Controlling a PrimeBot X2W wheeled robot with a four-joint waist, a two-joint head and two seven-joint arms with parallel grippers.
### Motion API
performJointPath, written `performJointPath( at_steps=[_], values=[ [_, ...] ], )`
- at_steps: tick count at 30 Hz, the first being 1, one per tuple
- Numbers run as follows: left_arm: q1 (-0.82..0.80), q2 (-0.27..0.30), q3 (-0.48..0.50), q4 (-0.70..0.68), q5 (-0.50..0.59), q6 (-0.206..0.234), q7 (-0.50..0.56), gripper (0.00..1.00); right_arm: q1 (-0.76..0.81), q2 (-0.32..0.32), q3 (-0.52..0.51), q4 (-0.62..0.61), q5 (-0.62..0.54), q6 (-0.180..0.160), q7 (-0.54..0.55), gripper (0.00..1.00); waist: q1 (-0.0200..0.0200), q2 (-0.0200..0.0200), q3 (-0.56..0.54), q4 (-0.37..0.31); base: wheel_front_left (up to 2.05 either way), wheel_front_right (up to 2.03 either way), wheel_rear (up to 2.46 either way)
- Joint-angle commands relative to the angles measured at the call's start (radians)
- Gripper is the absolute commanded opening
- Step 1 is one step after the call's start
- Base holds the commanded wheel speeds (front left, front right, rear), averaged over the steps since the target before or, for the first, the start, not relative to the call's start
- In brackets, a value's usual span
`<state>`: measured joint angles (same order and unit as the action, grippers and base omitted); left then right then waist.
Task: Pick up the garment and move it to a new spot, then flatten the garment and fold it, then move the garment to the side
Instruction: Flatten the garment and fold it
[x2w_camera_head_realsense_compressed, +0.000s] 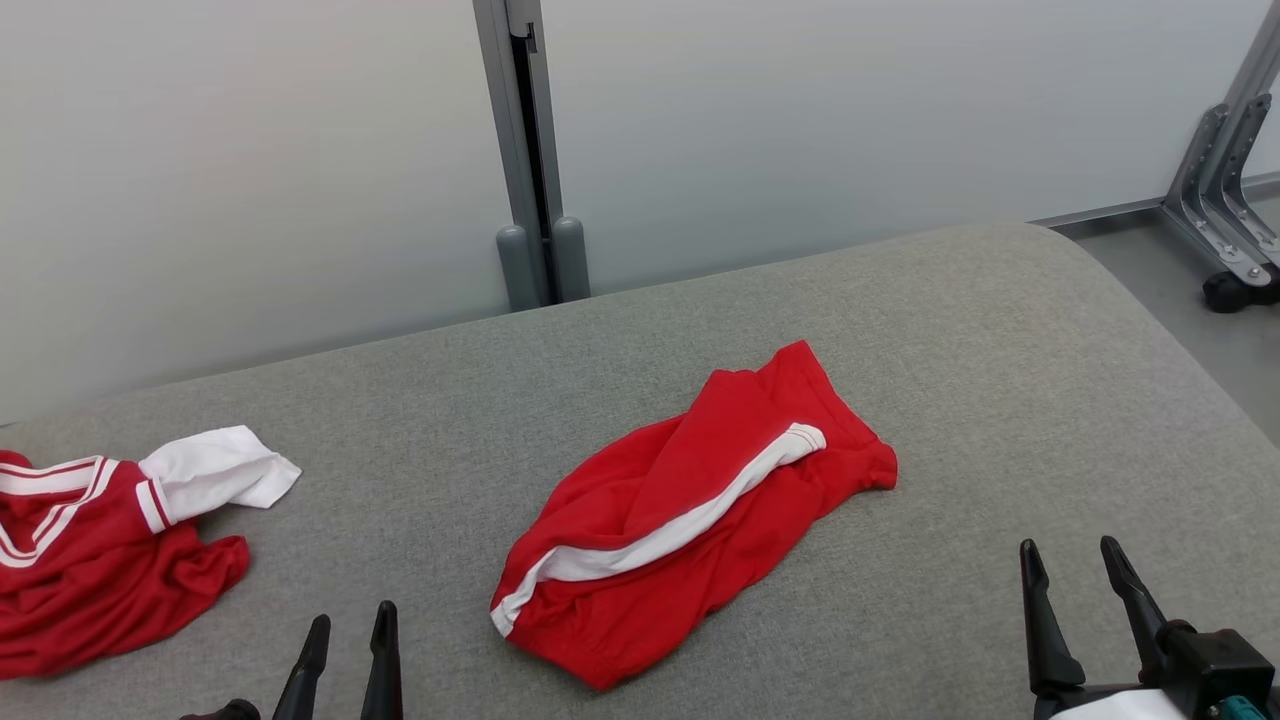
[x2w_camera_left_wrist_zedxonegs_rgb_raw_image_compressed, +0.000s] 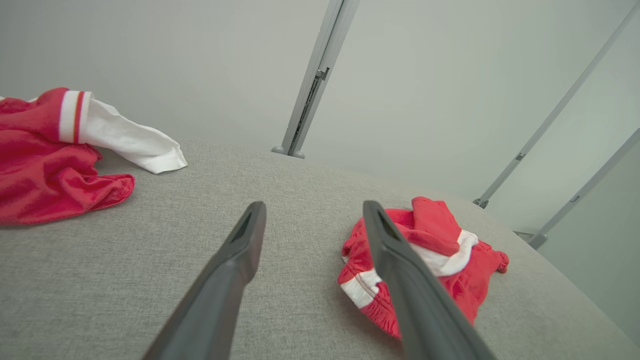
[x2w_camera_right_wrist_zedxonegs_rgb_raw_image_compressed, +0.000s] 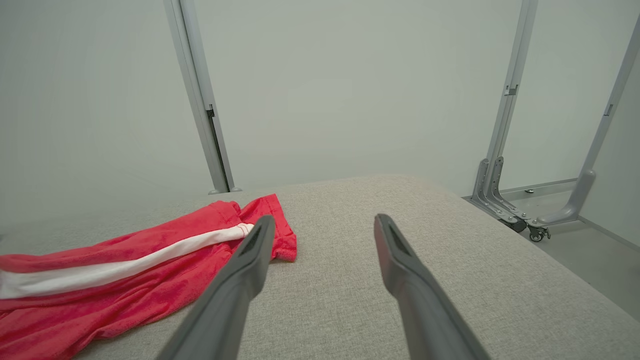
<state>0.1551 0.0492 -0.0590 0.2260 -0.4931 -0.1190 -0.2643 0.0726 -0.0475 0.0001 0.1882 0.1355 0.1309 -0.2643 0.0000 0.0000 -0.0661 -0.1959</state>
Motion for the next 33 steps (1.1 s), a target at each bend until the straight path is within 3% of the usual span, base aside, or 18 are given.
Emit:
performJointPath(
  at_steps=[1, 19, 33],
  values=[
    [-0.007, 0.003, 0.004, -0.003, 0.000, -0.001, 0.000, 1.00, 0.009, -0.006, -0.003, -0.003, -0.004, 0.000, 0.000, 1.00, 0.0000, 0.0000, -0.001, 0.002, 0.00, 0.00, 0.00],
    [0.009, 0.003, 0.004, -0.019, -0.008, 0.007, 0.000, 1.00, 0.004, -0.006, -0.007, -0.003, -0.013, 0.000, 0.000, 1.00, 0.0000, 0.0000, 0.002, 0.026, 0.00, 0.00, 0.00],
    [-0.006, 0.003, 0.011, -0.007, 0.048, 0.003, 0.000, 1.00, -0.004, -0.006, -0.003, -0.001, -0.018, 0.000, 0.000, 1.00, 0.0000, 0.0000, 0.013, 0.046, 0.00, 0.00, 0.00]
  ],
)
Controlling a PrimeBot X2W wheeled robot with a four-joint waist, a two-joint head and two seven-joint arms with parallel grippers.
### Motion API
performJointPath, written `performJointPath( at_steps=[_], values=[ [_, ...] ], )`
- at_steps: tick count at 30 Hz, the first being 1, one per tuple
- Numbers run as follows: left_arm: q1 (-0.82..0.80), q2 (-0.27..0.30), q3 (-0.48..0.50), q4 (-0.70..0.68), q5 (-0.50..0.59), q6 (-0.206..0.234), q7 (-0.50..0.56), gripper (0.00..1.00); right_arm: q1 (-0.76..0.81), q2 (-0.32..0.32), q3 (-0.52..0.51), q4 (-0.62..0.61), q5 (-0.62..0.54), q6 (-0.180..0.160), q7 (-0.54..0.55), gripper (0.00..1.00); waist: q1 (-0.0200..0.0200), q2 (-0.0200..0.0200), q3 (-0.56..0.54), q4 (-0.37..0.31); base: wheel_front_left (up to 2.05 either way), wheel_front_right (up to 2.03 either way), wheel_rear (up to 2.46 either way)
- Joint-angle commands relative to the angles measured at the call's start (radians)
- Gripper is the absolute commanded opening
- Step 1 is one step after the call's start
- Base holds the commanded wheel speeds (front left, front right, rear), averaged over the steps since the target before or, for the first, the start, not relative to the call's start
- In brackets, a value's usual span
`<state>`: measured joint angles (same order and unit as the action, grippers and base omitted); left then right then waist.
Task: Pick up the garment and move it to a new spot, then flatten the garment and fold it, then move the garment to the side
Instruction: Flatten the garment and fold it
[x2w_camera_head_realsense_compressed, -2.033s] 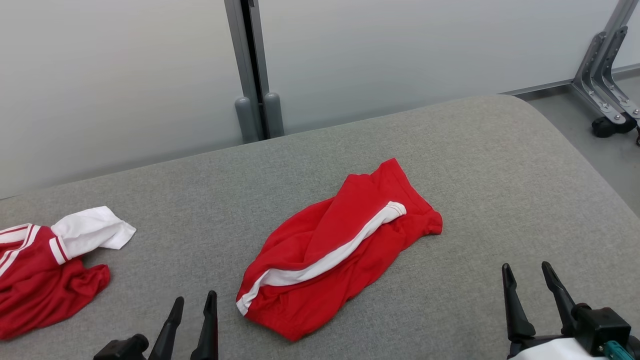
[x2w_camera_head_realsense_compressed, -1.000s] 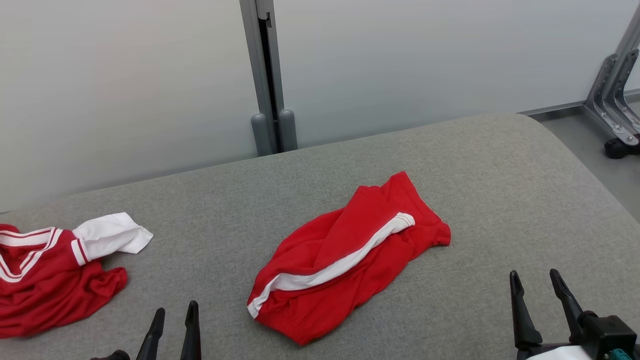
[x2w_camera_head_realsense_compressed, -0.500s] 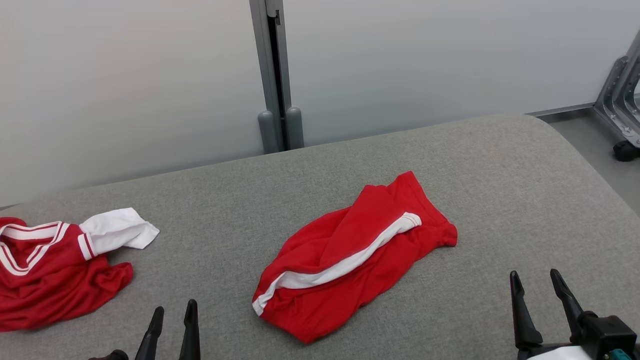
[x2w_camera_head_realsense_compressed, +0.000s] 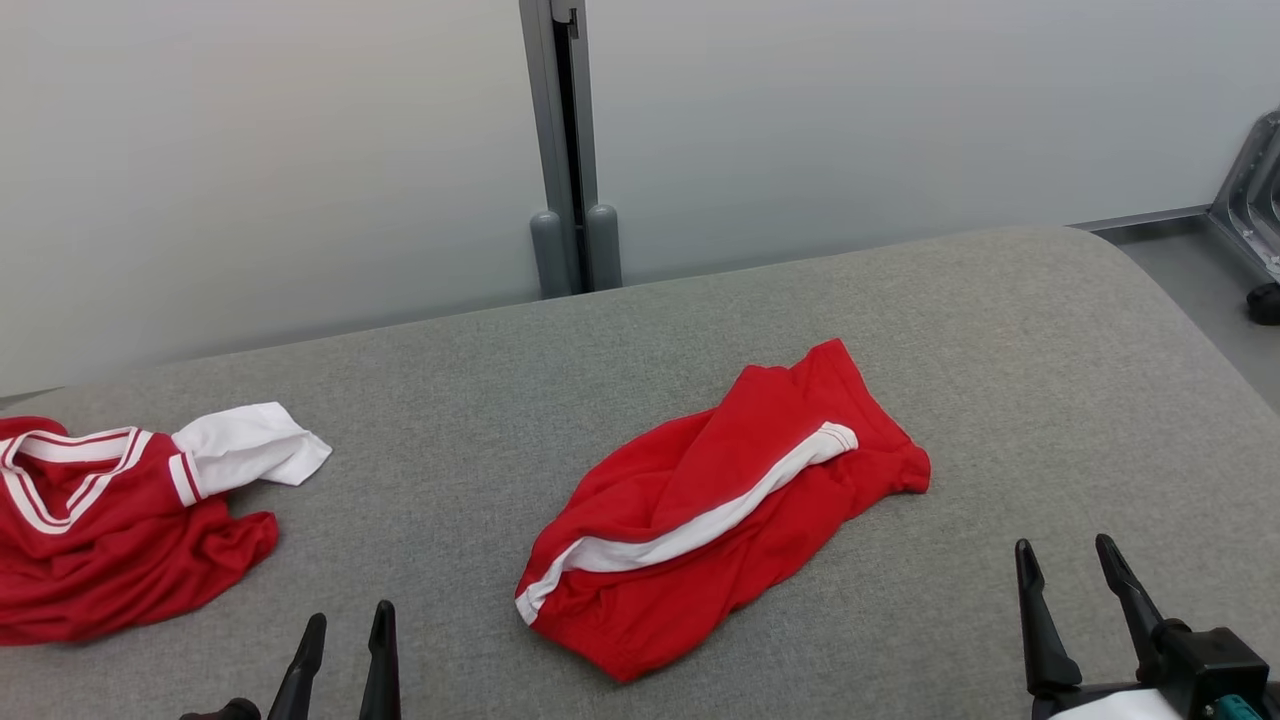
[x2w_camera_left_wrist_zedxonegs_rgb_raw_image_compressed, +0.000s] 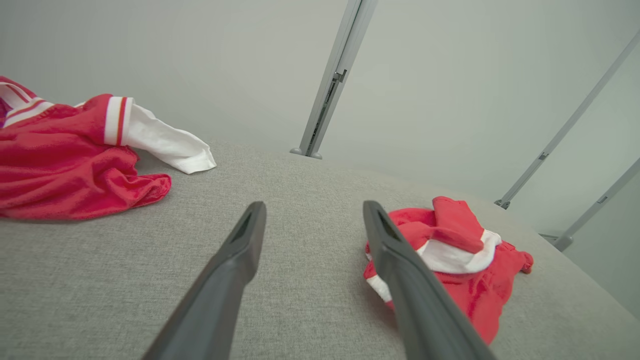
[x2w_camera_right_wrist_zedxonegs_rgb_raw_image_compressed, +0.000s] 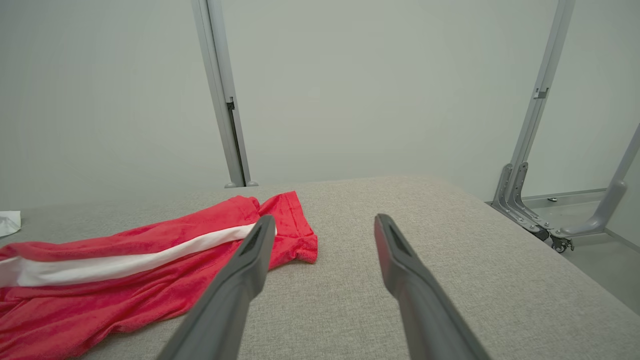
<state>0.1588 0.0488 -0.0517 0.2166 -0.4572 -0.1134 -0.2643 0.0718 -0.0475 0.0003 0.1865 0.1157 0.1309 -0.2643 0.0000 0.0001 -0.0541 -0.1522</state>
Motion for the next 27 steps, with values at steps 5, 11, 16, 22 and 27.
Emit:
performJointPath(
  at_steps=[5, 11, 16, 22, 27],
  values=[
    [-0.015, 0.003, 0.000, 0.012, 0.019, -0.003, 0.000, 1.00, -0.007, -0.005, 0.001, 0.003, 0.003, 0.000, 0.000, 1.00, 0.0000, -0.0001, 0.006, 0.011, 0.00, 0.00, 0.00],
    [-0.028, 0.003, -0.039, 0.052, 0.009, 0.001, 0.000, 1.00, -0.027, -0.005, 0.015, 0.001, -0.009, 0.000, 0.000, 1.00, 0.0000, -0.0001, 0.024, 0.022, 0.00, 0.00, 0.00],
    [-0.061, 0.003, -0.106, 0.100, -0.036, 0.011, 0.013, 1.00, -0.072, -0.021, 0.039, 0.002, -0.017, 0.000, 0.000, 1.00, 0.0000, -0.0001, 0.054, 0.036, 0.00, 0.00, 0.00],
    [-0.091, 0.003, -0.182, 0.085, -0.186, 0.019, 0.116, 1.00, -0.114, -0.036, 0.061, 0.010, -0.014, 0.000, 0.000, 1.00, 0.0000, -0.0001, 0.082, 0.050, 0.00, 0.00, 0.00],
    [-0.130, 0.004, -0.231, 0.078, -0.291, 0.034, 0.213, 1.00, -0.130, -0.029, 0.076, 0.009, -0.010, 0.000, 0.000, 1.00, 0.0000, -0.0001, 0.112, 0.044, 0.00, 0.00, 0.00]
  ],
)
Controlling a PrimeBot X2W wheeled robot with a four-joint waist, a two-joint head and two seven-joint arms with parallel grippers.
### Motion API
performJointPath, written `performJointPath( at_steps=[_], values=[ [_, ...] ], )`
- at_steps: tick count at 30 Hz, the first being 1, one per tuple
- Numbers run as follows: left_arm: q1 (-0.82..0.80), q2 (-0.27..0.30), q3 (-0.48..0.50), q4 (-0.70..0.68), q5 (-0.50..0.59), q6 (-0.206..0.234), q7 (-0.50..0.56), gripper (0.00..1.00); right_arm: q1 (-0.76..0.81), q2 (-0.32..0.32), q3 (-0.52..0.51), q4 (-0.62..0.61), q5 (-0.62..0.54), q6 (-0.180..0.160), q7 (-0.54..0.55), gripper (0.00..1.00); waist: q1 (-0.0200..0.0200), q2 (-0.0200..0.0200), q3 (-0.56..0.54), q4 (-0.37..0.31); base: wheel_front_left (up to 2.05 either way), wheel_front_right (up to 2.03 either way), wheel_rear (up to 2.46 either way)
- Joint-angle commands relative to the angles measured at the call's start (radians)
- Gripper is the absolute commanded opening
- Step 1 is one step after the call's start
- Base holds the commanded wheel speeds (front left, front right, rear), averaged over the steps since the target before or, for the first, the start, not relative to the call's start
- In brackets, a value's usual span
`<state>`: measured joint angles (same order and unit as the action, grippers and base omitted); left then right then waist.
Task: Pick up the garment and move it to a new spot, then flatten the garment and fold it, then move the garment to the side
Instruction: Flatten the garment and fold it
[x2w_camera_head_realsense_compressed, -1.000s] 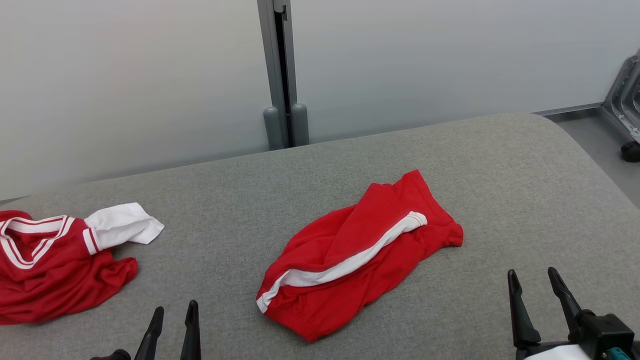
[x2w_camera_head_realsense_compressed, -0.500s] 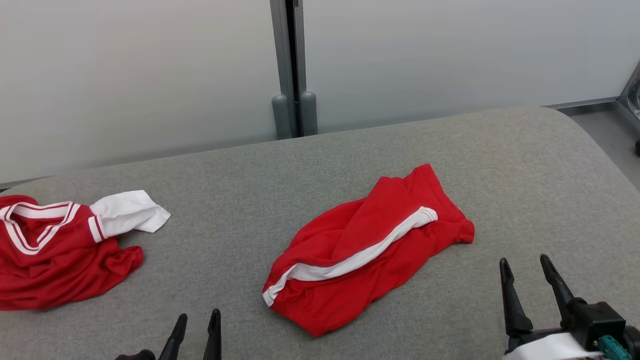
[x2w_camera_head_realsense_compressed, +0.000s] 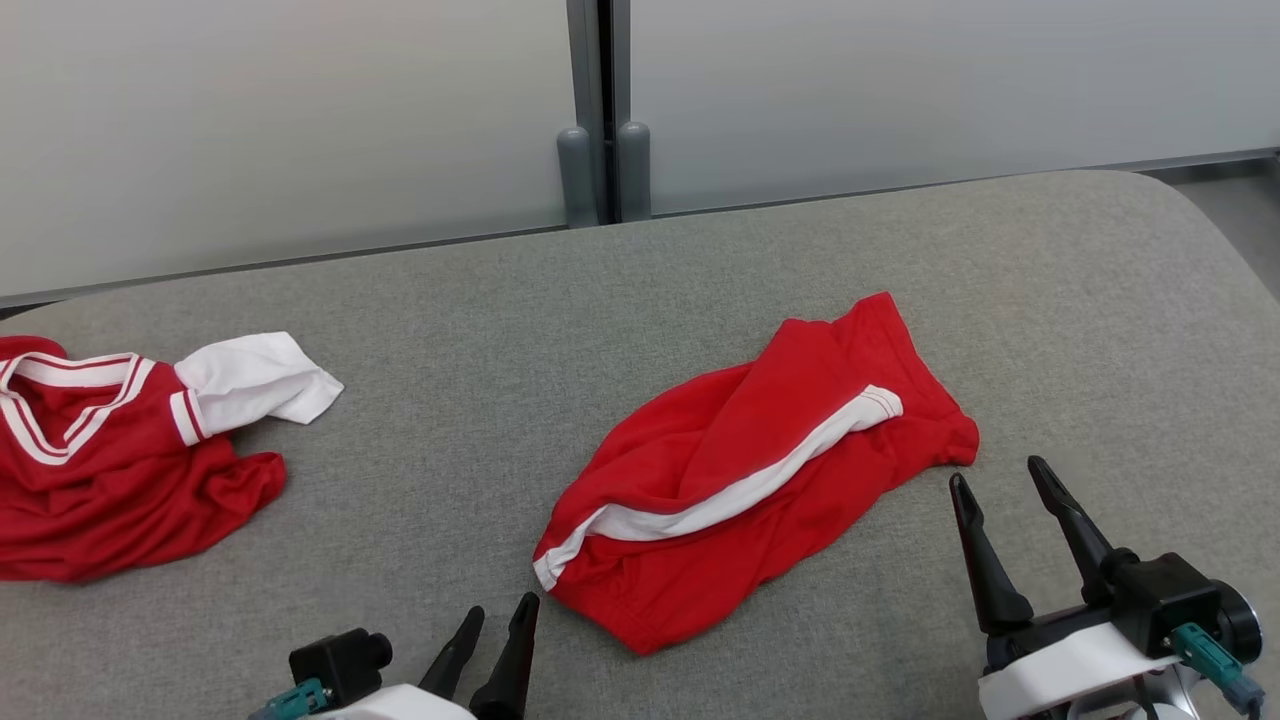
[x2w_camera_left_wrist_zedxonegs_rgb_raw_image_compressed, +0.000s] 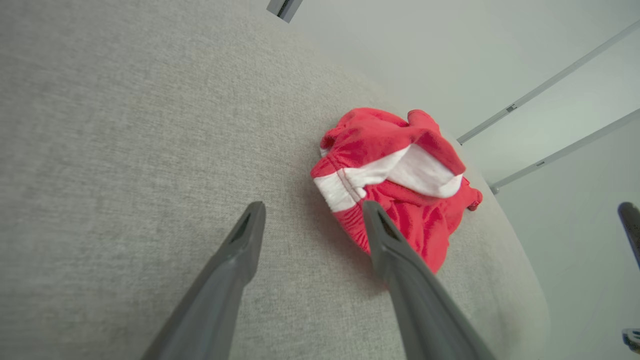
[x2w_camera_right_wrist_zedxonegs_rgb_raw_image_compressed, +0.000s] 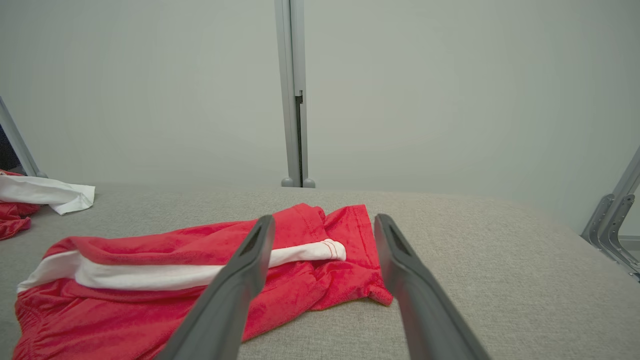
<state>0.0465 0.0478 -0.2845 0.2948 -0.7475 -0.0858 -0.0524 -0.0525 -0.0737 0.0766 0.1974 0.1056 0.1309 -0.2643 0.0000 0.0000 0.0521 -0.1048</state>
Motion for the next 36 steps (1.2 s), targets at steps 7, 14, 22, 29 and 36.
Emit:
performJointPath(
  at_steps=[7, 14, 22, 29, 36],
  values=[
    [-0.096, 0.004, -0.044, 0.053, -0.156, 0.015, 0.138, 1.00, -0.026, 0.008, 0.012, 0.003, 0.009, 0.000, 0.000, 1.00, 0.0000, 0.0000, 0.050, -0.051, 0.00, 0.00, 0.00],
    [-0.174, 0.005, -0.027, 0.074, -0.220, -0.017, 0.100, 0.29, -0.033, 0.015, 0.000, 0.001, 0.009, 0.000, 0.000, 1.00, 0.0000, 0.0000, 0.072, -0.106, 0.00, 0.00, 0.00],
    [-0.345, 0.047, -0.019, 0.103, -0.133, -0.037, -0.041, 0.00, -0.029, 0.019, -0.003, 0.008, 0.012, 0.000, 0.000, 1.00, 0.0000, 0.0000, 0.063, -0.144, 0.00, 0.00, 0.00],
    [-0.499, 0.082, -0.087, 0.068, -0.054, -0.047, -0.114, 0.00, -0.020, 0.019, -0.003, 0.015, 0.011, 0.000, 0.000, 1.00, 0.0000, 0.0000, 0.046, -0.152, 0.00, 0.00, 0.00],
    [-0.459, 0.196, -0.435, -0.169, -0.114, -0.044, -0.013, 0.00, 0.014, 0.019, -0.029, 0.012, 0.001, 0.000, 0.000, 1.00, 0.0000, 0.0000, 0.012, -0.125, 0.00, 0.00, 0.00]
  ],
)
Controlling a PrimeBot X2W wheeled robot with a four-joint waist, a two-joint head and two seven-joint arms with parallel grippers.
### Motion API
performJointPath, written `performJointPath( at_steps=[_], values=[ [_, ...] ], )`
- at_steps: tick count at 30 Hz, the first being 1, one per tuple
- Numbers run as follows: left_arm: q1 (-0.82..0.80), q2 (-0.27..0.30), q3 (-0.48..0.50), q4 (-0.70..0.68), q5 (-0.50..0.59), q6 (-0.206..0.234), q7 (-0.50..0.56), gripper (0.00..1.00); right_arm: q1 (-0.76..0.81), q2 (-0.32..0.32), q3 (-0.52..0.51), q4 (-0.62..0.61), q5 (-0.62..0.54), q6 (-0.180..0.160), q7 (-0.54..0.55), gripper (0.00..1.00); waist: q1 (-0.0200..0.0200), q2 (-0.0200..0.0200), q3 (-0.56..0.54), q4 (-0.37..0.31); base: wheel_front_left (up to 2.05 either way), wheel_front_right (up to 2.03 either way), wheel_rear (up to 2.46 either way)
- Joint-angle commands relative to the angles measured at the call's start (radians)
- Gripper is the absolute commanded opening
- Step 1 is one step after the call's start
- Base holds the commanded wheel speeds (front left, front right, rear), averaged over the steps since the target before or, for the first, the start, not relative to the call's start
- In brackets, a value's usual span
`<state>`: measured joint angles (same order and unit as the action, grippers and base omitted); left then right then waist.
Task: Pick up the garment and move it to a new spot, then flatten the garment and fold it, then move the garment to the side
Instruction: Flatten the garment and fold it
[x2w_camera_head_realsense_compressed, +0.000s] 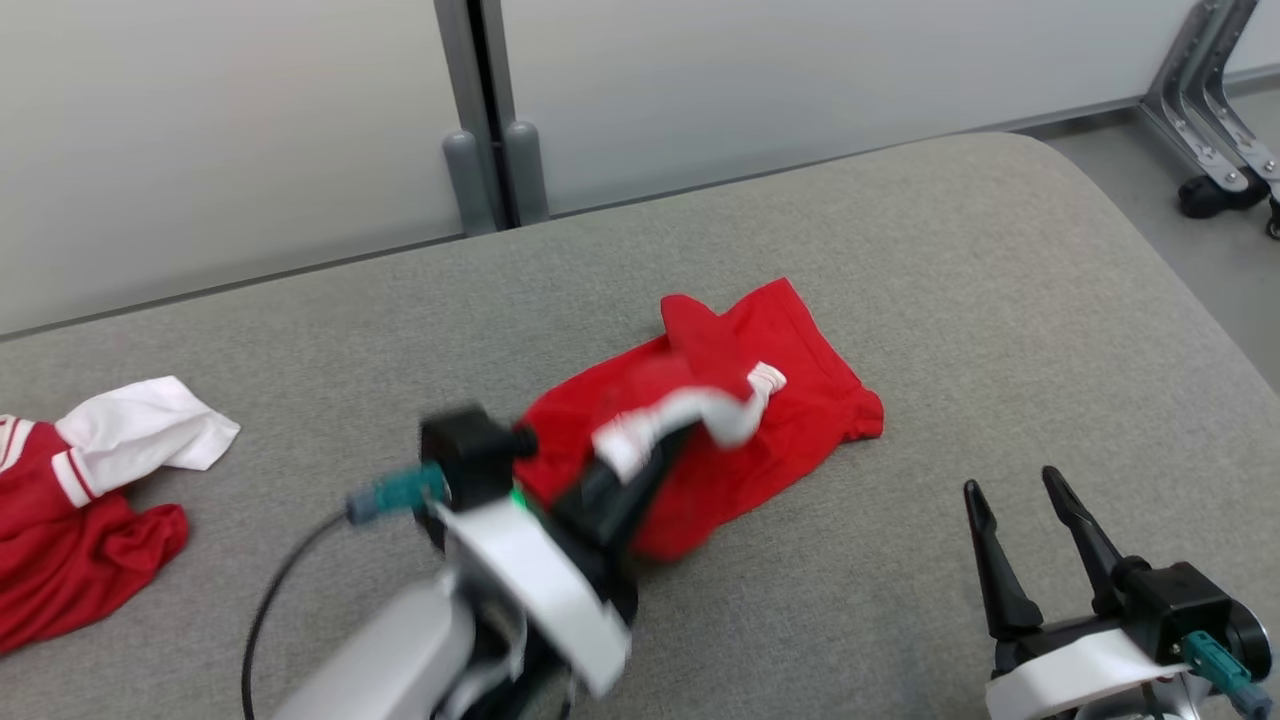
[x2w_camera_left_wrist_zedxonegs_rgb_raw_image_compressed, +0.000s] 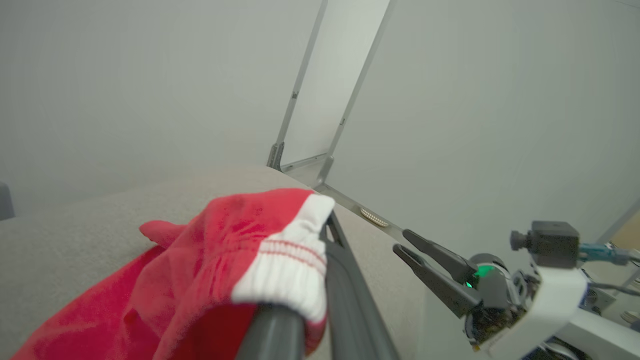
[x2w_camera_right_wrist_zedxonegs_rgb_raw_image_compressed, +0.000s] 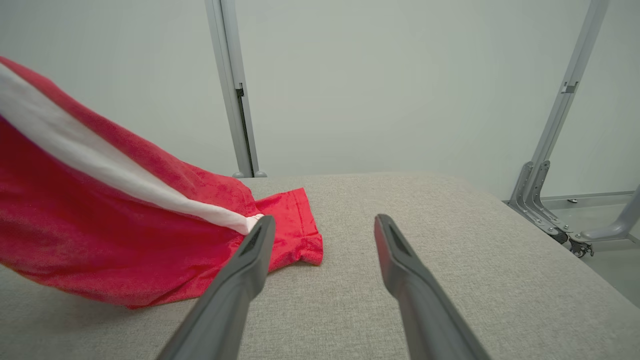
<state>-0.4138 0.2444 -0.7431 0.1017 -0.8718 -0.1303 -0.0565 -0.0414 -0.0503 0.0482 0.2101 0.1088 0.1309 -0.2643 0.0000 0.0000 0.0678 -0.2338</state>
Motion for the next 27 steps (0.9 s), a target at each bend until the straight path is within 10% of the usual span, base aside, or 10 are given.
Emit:
performJointPath(
  at_steps=[1, 8, 15, 17, 18, 27],
  values=[
    [0.034, 0.023, -0.014, -0.013, -0.015, 0.000, 0.007, 0.00, 0.009, -0.004, -0.003, -0.001, -0.003, 0.000, 0.000, 1.00, 0.0000, 0.0000, -0.009, 0.009, 0.00, 0.00, 0.00],
    [0.269, 0.163, -0.167, -0.036, -0.095, 0.000, 0.018, 0.00, 0.033, -0.003, -0.008, 0.002, -0.001, 0.000, 0.000, 1.00, 0.0000, 0.0000, -0.030, 0.044, 0.00, 0.00, 0.00],
    [0.358, 0.114, -0.219, 0.117, -0.150, 0.000, -0.067, 0.00, 0.036, -0.003, -0.001, 0.009, -0.004, 0.000, 0.000, 1.00, 0.0000, 0.0000, -0.035, 0.065, 0.00, 0.00, 0.00],
    [0.355, 0.112, -0.223, 0.161, -0.143, 0.000, -0.091, 0.41, 0.033, -0.005, 0.001, 0.011, -0.005, 0.000, 0.000, 1.00, 0.0000, 0.0000, -0.036, 0.065, 0.00, 0.00, 0.00],
    [0.356, 0.107, -0.220, 0.182, -0.145, 0.000, -0.104, 1.00, 0.032, -0.006, 0.002, 0.012, -0.005, 0.000, 0.000, 1.00, 0.0000, 0.0000, -0.038, 0.065, 0.00, 0.00, 0.00],
    [0.442, 0.169, -0.170, 0.202, -0.227, 0.030, -0.118, 1.00, 0.049, -0.008, -0.010, 0.009, 0.001, 0.000, 0.000, 1.00, 0.0000, 0.0000, -0.053, 0.039, 0.00, 0.00, 0.00]
  ],
)
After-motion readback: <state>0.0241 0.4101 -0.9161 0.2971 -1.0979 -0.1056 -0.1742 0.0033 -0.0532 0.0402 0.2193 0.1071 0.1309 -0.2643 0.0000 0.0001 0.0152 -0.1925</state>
